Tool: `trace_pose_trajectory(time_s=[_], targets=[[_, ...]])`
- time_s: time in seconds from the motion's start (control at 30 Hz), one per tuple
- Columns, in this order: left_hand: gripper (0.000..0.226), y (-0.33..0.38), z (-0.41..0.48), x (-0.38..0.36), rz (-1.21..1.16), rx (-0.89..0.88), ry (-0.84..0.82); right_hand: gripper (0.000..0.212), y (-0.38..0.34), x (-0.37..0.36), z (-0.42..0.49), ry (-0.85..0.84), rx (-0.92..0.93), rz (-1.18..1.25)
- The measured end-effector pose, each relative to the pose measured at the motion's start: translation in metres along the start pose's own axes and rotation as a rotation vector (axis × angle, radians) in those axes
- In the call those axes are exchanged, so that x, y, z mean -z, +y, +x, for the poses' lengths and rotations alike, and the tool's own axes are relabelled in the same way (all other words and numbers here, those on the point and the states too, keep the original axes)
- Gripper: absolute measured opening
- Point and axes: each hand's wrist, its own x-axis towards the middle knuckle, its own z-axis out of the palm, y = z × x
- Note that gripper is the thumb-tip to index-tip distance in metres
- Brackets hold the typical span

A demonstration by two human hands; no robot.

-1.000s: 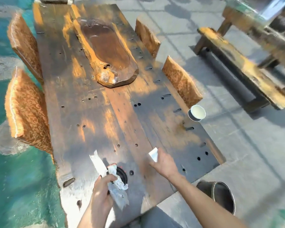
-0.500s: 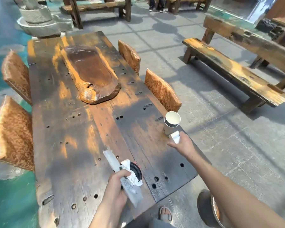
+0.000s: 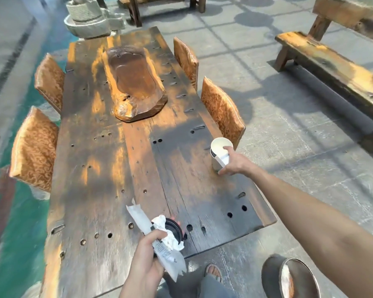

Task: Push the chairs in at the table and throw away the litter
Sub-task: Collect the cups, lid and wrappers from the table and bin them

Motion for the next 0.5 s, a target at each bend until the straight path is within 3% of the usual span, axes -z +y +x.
trace_pose_trajectory(time_s=[0.1,0.2,0.37,0.5], targets=[[0.022,-0.011,-0.005,-0.001,0.004,-0.024,0.041,0.088,-0.002,0.004,0.019,-0.118,-0.047,0.139],[0.020,-0.022,-0.011,-0.004,-0.011,-0.033,0.115,0.081,0.011,-0.008,0.039,-0.079,-0.082,0.211],[0.030,-0.039,-0.019,-0.007,-0.041,0.006,0.118,0.065,0.015,-0.015,0.015,0.063,-0.054,0.011],[0.039,-0.051,-0.026,-0.015,-0.025,-0.043,0.110,0.073,0.032,-0.015,-0.017,0.060,-0.025,0.074]])
